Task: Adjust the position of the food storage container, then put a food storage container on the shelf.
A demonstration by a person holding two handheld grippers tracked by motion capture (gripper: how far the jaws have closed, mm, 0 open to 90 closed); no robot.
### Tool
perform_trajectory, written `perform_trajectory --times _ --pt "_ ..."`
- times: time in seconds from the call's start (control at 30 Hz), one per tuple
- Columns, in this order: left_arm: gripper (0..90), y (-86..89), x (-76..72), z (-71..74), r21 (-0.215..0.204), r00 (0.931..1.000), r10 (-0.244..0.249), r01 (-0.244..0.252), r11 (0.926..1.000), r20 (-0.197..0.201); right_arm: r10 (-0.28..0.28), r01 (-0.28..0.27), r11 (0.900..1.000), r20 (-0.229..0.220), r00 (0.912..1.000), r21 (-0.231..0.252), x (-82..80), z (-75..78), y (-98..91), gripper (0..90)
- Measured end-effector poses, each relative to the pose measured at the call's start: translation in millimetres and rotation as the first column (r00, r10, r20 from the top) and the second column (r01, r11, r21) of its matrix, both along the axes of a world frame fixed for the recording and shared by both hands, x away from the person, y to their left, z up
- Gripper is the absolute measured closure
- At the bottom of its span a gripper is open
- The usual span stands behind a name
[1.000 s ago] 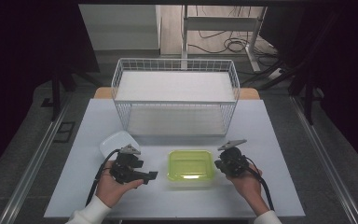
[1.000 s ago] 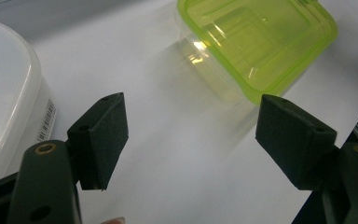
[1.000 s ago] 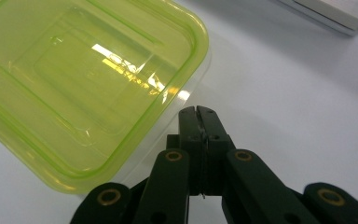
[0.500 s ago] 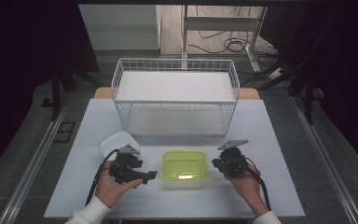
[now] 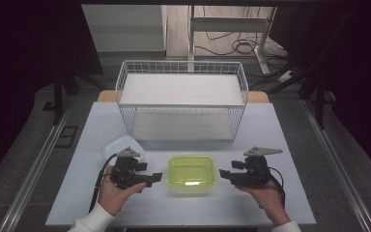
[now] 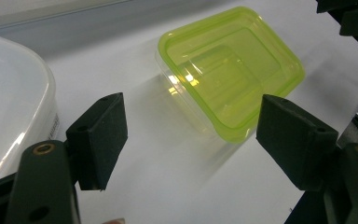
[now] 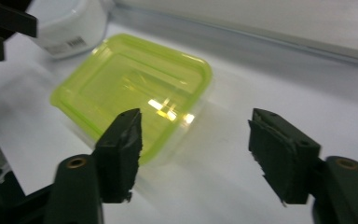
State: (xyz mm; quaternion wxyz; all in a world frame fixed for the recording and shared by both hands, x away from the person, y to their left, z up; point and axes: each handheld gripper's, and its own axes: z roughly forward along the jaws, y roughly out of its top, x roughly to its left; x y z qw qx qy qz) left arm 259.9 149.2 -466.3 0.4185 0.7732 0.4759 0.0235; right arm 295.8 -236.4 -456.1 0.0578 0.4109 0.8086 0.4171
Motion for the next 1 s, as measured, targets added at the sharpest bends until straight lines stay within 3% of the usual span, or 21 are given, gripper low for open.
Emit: perform_trajectory --times 0.27,0.6,0.77,0.93,1.0 --pt "24.2 1.8 0.1 -0.9 -0.029 1.0 0.006 -0.006 0.9996 0.001 0.029 -0.029 0.9995 -0.015 0.9995 0.01 -2.1 -1.1 5.5 25.7" --pt "25.3 2.4 -0.2 -0.4 -0.056 0.9999 0.013 -0.013 0.9984 0.003 0.005 -0.004 0.9993 -0.026 0.9996 0.037 0.6 -1.5 3.3 23.5" --pt "25.6 -2.7 3.0 -2.8 -0.074 0.9998 0.004 -0.006 0.9973 -0.017 -0.005 0.006 0.9994 -0.035 0.9994 0.035 1.1 -3.2 5.1 24.6" --pt "27.6 -16.3 7.4 -5.3 -0.143 0.9979 -0.013 0.004 0.9897 -0.063 -0.014 0.016 0.9991 -0.066 0.9977 0.038 3.9 -4.3 6.6 28.4" --pt "28.6 -21.9 8.5 -6.3 -0.143 0.9973 -0.01 0.0 0.9897 -0.073 -0.017 0.02 0.999 -0.076 0.997 0.04 5.3 -4.8 7.2 29.6"
